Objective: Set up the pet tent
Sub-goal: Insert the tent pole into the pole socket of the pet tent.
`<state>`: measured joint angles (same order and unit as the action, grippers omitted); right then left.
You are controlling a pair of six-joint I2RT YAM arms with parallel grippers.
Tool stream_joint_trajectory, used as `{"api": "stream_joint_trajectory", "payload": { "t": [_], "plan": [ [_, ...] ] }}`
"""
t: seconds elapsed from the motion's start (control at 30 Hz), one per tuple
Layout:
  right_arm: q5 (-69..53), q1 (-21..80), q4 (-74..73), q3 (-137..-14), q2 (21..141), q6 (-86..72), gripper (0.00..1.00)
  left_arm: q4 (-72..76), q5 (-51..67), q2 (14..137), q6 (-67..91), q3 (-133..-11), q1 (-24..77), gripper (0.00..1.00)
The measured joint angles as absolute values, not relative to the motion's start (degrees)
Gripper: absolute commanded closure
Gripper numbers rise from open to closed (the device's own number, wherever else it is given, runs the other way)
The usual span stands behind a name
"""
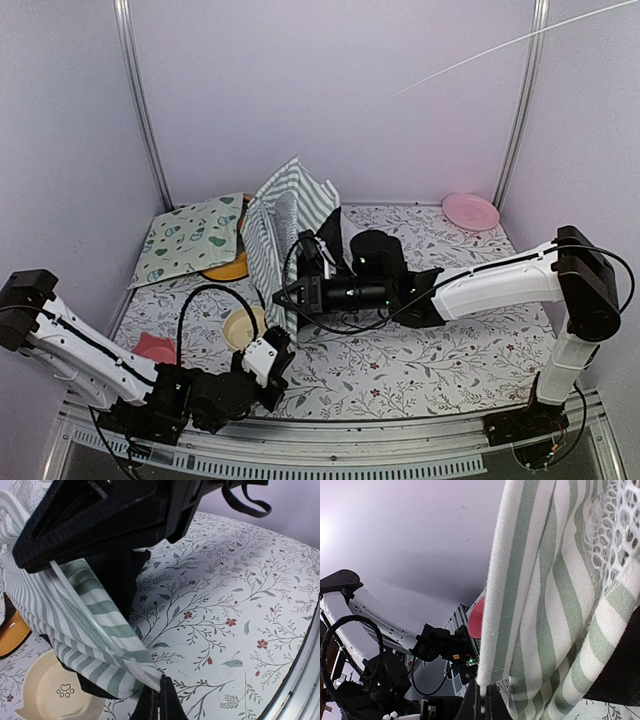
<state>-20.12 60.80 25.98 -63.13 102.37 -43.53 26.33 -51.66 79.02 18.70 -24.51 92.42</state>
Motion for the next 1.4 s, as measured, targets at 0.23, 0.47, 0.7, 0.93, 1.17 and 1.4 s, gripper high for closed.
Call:
{"api": "stream_joint_trajectory", "payload": {
  "t": [0.23,0.47,0.7,0.93,1.17,1.4],
  "plan": [
    [-20.10,60.80,28.75,-61.39,102.37,-44.36,1.00,26.30,-51.42,79.02,18.92,-24.49,92.42,1.00],
    [-20.03,60.80,30.85,-59.37,102.30,-44.42,1.00,26.22,-50.61,79.02,19.18,-24.32,92.42,1.00],
    [-20.05,60.80,31.38,-59.37,102.32,-45.25,1.00,26.30,-50.61,79.11,19.16,-24.32,92.42,1.00],
    [-20.03,60.80,31.42,-59.40,102.45,-45.43,1.00,26.28,-50.61,79.20,19.16,-24.32,92.42,1.00],
    [-20.01,60.80,32.10,-59.57,103.09,-45.43,1.00,26.26,-50.63,79.20,19.16,-24.32,92.42,1.00],
    [-19.99,60.80,32.91,-59.64,103.90,-45.41,1.00,26.09,-50.63,79.20,19.16,-24.32,92.42,1.00]
  ]
}}
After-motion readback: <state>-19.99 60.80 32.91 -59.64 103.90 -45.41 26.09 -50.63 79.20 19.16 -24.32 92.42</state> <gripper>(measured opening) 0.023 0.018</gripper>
